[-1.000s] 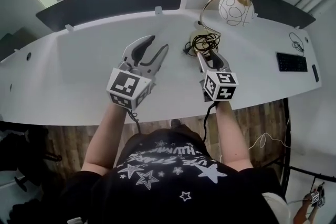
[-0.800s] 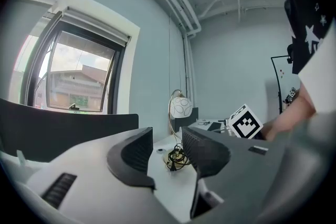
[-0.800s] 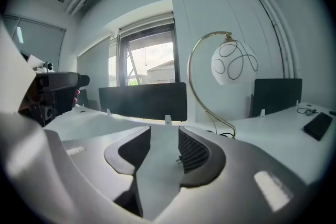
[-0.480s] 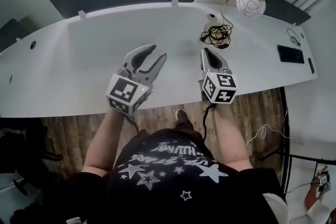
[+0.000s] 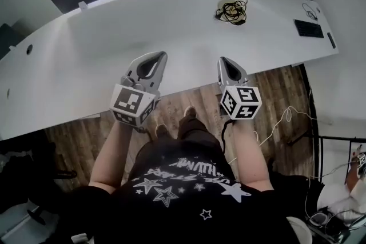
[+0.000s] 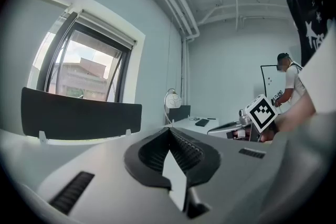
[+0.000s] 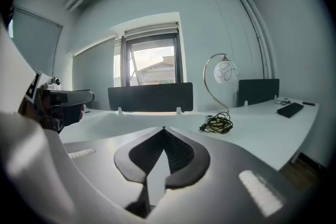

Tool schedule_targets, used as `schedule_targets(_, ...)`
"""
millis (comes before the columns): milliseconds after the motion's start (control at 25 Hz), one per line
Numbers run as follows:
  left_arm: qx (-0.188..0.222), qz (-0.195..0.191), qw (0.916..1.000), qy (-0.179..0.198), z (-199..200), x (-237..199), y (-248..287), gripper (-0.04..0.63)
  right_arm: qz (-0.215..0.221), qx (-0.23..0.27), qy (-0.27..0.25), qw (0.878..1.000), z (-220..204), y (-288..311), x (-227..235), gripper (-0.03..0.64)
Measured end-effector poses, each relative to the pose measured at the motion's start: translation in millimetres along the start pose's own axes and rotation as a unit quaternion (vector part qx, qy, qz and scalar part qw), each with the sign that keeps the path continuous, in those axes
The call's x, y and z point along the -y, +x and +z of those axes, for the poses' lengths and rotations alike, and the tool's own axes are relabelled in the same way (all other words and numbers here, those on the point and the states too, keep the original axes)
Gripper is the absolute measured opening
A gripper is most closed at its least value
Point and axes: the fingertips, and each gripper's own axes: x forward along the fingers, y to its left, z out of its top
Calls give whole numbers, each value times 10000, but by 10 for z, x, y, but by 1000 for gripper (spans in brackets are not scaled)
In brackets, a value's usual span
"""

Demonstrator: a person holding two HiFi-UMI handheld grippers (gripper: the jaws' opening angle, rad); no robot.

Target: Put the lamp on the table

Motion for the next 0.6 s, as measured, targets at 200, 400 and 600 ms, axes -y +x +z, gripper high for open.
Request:
schedule_targets(200,-96,-37,9999,-45,-57,177,10,8,-140,-92,153,9997,-142,-283,97,2)
schedule_targets(400,-186,37,9998,17,-95,419,-54,8,81,15,134,9999,-125,-403,61,2)
schedule_targets(600,-343,288,9990,-28,-186,808,-275,8,610,84,293,9977,-156,-714,-93,2)
